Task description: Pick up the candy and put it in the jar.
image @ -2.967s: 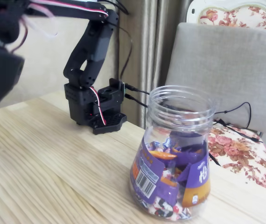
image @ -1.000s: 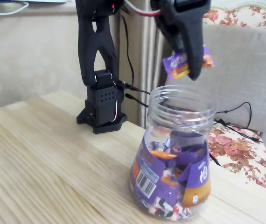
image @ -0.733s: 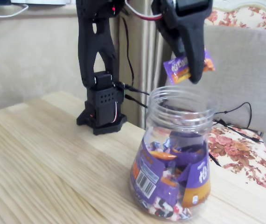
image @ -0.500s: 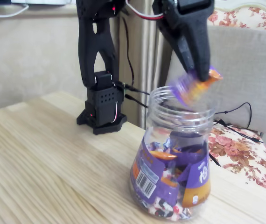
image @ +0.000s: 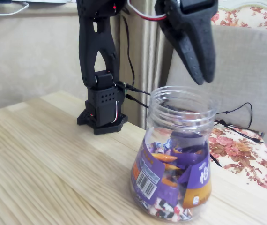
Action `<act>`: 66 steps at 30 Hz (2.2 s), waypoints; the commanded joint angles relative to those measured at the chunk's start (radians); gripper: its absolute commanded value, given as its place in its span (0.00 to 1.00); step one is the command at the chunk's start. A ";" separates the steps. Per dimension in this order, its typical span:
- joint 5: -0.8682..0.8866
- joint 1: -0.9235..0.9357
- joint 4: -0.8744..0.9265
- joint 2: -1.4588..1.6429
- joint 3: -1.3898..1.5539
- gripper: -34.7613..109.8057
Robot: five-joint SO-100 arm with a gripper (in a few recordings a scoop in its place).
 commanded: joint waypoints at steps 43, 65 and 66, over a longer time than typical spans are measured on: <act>-0.192 1.466 -0.796 1.523 1.721 0.24; -0.379 1.301 -0.813 1.525 2.025 0.24; -0.383 1.296 -0.813 1.525 2.025 0.24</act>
